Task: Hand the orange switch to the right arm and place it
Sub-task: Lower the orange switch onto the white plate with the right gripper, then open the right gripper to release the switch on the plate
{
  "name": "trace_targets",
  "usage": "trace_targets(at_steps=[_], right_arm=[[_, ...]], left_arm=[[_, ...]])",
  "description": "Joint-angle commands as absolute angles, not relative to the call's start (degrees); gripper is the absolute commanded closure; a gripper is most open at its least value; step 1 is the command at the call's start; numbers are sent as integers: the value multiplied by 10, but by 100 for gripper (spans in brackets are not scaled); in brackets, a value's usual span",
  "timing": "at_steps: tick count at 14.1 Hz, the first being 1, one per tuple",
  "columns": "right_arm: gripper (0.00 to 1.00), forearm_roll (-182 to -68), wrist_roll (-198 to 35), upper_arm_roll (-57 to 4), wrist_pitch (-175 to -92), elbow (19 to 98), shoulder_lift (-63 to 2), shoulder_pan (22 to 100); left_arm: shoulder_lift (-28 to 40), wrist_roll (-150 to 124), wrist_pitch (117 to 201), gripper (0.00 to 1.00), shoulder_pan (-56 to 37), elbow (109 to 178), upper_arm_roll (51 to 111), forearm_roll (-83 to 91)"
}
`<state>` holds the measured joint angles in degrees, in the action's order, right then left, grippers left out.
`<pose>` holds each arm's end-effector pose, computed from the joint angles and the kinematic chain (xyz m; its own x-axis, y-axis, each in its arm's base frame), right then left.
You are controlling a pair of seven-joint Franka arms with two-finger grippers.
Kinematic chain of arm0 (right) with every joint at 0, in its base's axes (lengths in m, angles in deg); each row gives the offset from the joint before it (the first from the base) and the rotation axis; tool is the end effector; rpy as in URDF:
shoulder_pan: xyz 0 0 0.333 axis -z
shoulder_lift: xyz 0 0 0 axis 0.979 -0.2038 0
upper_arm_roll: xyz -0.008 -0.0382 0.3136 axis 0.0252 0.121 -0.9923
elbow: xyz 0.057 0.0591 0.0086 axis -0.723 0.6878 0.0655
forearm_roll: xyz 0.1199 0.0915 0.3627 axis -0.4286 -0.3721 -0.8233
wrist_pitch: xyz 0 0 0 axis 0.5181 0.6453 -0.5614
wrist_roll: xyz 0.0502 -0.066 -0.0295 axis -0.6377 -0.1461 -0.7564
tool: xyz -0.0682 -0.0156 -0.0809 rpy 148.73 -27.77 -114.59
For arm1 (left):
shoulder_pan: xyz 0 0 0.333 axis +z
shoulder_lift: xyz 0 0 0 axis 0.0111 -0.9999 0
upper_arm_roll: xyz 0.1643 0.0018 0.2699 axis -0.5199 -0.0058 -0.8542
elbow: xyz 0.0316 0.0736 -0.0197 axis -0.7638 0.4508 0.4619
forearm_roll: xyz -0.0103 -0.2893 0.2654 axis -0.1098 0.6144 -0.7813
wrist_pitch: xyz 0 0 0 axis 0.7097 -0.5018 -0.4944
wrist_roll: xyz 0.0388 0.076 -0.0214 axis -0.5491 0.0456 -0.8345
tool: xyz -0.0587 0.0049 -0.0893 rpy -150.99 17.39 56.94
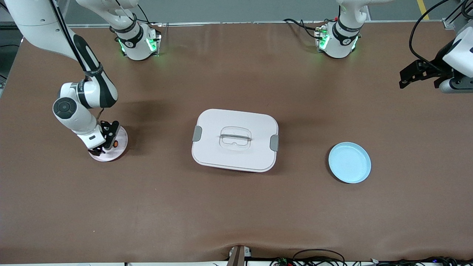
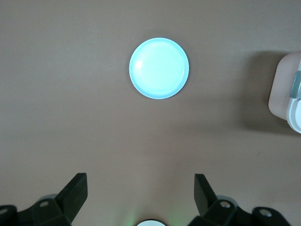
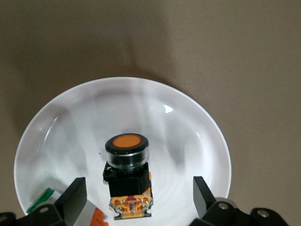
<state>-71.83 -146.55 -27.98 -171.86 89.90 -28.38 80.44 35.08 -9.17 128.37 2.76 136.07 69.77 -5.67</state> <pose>0.5354 -0.0504 0.1949 0.1961 0.9700 -0.1440 0.9799 -0.1882 0.0668 0.5259 -0.0345 0.6358 0.9990 -0.0191 -0.0398 -0.0202 -0.9994 -0.0276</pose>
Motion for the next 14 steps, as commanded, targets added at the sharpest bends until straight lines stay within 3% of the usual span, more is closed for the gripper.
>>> trace_targets(at_steps=[1,5,14], right_arm=[[0,-720,-1445,-288,-1640,876,-255,816],[0,-733,-1313,-291,-1537,850,-229,810],[0,-797,-1063,-293,-1526,850,-181,811]], left_arm=[[348,-95,1288,0,30,1351,698,-59],[347,-95,1313,0,32,1351,693,-59],[341,-95,1322,0,37,1354,693,-60]])
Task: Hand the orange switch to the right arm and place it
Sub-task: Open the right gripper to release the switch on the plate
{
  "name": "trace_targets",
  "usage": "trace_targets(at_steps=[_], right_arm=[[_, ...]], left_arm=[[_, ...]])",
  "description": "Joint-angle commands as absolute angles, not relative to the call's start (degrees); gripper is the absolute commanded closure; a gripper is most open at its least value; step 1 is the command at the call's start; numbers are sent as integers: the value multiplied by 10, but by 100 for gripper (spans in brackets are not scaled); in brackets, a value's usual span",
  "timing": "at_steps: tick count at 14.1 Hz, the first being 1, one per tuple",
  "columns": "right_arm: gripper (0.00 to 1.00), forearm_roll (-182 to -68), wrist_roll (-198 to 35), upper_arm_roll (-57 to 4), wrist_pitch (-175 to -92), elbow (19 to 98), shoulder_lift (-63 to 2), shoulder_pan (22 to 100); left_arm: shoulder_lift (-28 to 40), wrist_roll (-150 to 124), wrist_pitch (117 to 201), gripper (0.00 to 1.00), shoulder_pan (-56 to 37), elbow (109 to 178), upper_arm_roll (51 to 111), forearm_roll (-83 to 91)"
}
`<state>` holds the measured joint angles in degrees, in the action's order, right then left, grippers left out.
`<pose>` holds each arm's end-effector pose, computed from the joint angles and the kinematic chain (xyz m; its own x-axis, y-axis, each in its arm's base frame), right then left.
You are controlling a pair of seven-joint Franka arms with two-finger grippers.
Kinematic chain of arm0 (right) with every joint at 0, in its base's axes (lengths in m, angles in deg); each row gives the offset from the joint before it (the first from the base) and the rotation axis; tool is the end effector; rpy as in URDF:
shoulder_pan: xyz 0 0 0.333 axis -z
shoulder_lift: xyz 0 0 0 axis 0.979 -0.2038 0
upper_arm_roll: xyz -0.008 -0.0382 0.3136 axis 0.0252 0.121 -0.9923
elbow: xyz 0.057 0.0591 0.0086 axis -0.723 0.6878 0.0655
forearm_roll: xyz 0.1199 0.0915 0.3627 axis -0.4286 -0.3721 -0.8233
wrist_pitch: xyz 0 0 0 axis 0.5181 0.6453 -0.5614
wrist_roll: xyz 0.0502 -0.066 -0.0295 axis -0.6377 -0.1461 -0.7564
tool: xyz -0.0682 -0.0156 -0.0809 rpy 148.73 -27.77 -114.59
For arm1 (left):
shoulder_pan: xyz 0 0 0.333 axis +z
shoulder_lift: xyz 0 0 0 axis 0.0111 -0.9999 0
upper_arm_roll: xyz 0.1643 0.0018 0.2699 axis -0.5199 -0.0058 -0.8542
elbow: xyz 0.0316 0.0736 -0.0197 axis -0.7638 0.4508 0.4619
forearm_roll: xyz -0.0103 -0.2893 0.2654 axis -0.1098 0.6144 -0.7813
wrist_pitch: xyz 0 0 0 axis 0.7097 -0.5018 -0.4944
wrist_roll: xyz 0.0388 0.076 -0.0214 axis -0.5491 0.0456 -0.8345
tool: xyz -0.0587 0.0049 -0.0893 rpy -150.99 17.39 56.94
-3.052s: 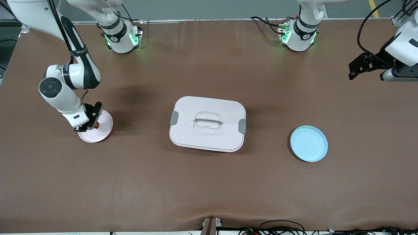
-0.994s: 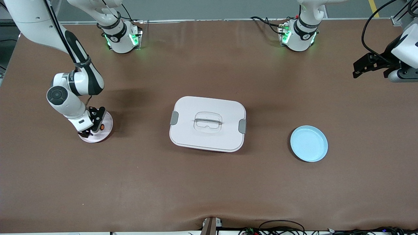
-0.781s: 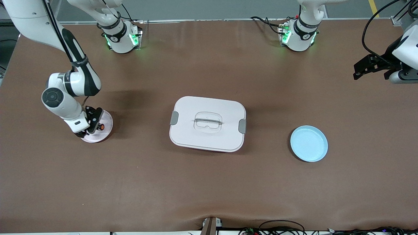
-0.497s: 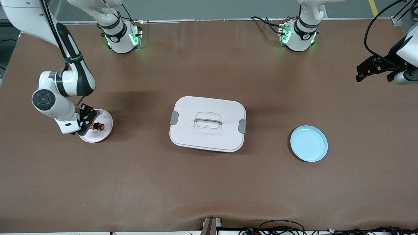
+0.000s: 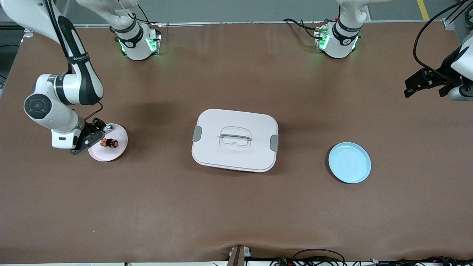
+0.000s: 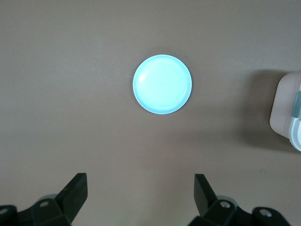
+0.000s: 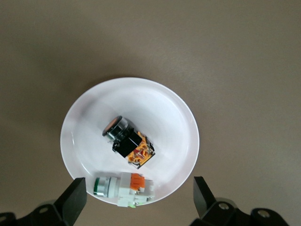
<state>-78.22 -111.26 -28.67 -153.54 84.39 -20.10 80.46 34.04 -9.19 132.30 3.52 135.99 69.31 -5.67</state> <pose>0.5513 -0.0556 0.2829 0.7991 0.5901 -0.1150 0.5994 -0.7968 0.0766 0.5394 -0.0232 0.6328 0.9999 0.0008 0.0120 0.0010 -0.9997 -0.0227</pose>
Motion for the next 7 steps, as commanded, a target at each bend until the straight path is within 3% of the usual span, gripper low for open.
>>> trace_targets(at_steps=[1,7], right_arm=[[0,-798,-1050,-293,-1526,850,-178,811],[0,-844,-891,-293,-1526,848,-160,811]], left_arm=[[341,-95,1320,0,37,1354,693,-60],[337,-90,1321,0,46,1355,695,-59]])
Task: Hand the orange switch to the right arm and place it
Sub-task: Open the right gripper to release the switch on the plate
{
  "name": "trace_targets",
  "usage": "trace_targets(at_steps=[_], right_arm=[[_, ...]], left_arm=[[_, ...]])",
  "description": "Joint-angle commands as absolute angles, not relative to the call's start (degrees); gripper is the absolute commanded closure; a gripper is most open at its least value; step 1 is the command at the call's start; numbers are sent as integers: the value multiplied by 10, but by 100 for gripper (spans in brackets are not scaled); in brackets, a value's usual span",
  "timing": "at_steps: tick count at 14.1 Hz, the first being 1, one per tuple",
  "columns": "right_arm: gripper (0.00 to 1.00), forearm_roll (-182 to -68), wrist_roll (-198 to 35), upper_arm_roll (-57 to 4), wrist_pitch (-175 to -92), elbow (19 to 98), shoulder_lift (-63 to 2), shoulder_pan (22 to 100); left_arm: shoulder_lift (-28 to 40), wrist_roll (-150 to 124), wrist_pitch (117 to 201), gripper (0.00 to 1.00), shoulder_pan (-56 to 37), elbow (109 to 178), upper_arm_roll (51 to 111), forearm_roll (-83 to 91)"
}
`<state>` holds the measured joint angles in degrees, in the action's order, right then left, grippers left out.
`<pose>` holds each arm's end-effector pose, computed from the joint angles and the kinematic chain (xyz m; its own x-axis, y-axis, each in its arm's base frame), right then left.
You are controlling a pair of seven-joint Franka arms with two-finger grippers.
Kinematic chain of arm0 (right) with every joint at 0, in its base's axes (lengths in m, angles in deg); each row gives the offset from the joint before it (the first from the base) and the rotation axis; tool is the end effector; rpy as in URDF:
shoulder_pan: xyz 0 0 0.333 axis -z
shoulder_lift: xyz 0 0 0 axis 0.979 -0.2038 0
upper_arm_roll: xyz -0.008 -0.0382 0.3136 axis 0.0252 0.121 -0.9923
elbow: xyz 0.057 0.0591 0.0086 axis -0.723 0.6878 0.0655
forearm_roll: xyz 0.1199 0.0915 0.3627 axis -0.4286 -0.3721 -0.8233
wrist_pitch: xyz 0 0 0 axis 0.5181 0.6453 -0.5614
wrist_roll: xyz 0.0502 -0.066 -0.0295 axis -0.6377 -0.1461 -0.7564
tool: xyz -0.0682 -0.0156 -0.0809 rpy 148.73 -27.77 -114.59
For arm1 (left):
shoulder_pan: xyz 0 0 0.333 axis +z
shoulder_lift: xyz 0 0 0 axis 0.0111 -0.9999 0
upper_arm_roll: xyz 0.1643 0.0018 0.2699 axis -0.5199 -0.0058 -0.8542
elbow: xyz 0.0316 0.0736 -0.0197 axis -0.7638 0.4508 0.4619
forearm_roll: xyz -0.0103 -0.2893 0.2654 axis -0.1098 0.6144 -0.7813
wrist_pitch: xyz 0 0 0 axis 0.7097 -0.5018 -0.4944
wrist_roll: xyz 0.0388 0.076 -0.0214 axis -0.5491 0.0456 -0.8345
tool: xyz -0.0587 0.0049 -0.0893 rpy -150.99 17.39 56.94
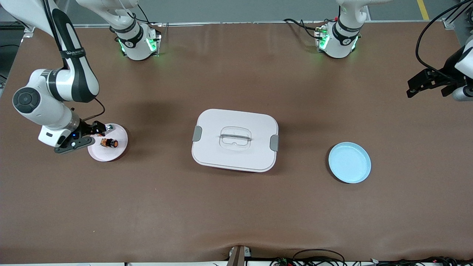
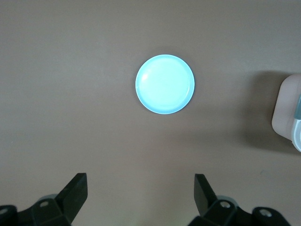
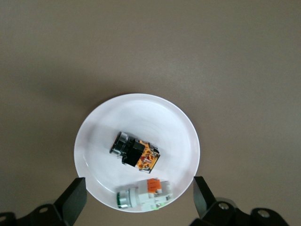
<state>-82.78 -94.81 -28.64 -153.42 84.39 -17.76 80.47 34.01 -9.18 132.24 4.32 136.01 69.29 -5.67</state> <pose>0.5526 -0.0551 0.3053 0.9572 0.2878 -0.0298 0.2892 -0.9547 0.0706 0.5397 -0.0155 0.6323 0.9998 0.0149 0.0101 0.0152 -0.9996 -0.0227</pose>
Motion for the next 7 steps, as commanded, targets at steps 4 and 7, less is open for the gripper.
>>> trace_targets(at_steps=[4,7], right_arm=[[0,-855,-853,-295,-1515,816,-160,810],[0,-903,-814,-294,-1456,770,-162,802]], left_arm=[[338,-89,1322,0,46,1355,697,-59],[337,-89,1322,0,45,1356,698,-60]])
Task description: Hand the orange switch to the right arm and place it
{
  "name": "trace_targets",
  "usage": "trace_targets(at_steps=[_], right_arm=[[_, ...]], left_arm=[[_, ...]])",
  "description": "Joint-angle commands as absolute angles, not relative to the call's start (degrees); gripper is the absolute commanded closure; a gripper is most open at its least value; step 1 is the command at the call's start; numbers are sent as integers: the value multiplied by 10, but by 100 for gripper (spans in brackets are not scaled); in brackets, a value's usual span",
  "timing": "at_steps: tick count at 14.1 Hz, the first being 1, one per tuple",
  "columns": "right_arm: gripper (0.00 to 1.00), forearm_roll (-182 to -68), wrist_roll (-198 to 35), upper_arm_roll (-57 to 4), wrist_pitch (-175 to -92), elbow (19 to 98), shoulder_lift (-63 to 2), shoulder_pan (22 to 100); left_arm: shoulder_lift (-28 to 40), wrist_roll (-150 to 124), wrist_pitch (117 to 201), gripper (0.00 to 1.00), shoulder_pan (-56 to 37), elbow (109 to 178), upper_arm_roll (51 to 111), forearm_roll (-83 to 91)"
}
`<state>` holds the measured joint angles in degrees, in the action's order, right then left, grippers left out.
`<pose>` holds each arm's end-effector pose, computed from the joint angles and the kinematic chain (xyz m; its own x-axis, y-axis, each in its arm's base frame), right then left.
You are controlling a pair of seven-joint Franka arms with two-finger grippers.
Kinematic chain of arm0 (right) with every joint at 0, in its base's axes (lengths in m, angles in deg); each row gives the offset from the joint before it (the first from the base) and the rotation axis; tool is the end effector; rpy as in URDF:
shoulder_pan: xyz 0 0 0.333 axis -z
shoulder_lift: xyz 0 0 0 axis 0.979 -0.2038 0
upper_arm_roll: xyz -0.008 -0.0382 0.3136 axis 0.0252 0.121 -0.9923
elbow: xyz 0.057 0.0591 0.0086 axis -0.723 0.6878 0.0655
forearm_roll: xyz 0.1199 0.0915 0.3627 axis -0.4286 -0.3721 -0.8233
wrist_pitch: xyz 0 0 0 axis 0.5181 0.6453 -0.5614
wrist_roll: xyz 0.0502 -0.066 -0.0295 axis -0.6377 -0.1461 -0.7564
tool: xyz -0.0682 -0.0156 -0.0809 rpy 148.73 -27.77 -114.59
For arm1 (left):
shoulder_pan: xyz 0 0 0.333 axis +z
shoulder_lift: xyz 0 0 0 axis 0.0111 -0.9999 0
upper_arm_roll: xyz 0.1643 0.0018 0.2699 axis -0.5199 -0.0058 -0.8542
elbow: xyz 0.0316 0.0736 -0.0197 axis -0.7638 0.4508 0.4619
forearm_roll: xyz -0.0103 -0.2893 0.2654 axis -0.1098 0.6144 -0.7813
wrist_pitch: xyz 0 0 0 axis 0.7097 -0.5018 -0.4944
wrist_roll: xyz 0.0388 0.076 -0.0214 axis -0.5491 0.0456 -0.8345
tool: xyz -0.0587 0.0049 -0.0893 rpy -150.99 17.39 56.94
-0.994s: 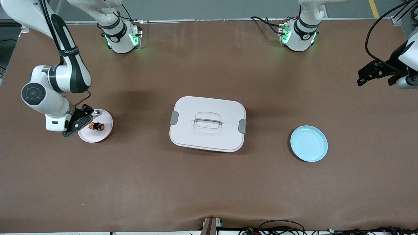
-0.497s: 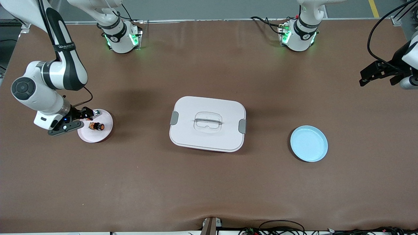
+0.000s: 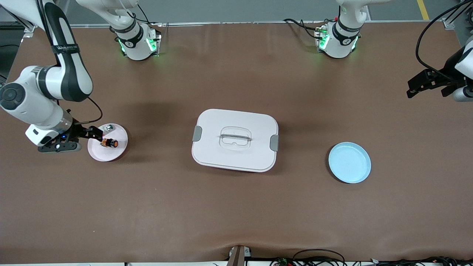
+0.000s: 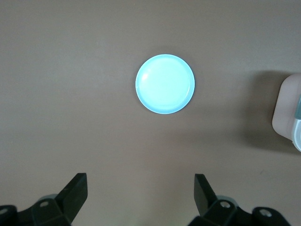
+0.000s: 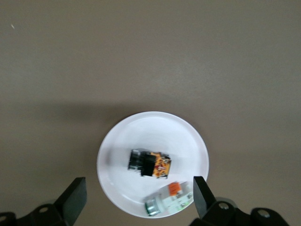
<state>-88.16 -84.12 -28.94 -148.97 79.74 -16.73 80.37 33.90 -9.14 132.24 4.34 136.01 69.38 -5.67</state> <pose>0.5697 -0.0513 0.3431 0.9988 0.0465 0.0171 0.0464 -0.9989 0.0112 0.5403 -0.0161 0.6313 0.9999 0.0130 0.0082 0.0132 -0.9997 -0.0226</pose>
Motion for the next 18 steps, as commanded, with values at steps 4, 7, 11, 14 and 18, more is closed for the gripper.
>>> trace_targets(at_steps=[4,7,11,14,18], right_arm=[[0,-902,-827,-293,-1450,734,-164,805],[0,-899,-834,-293,-1373,659,-158,803],[0,-879,-828,-294,-1211,569,-141,790],[0,-879,-828,-294,-1177,573,-80,785],[0,-879,-831,-295,-1167,625,21,784]], left_arm=[[334,-89,1322,0,44,1356,699,-60],[334,-87,1322,0,44,1355,700,-60],[334,-86,1323,0,44,1351,700,-60],[334,-86,1324,0,46,1347,699,-60],[334,-94,1324,0,45,1341,698,-60]])
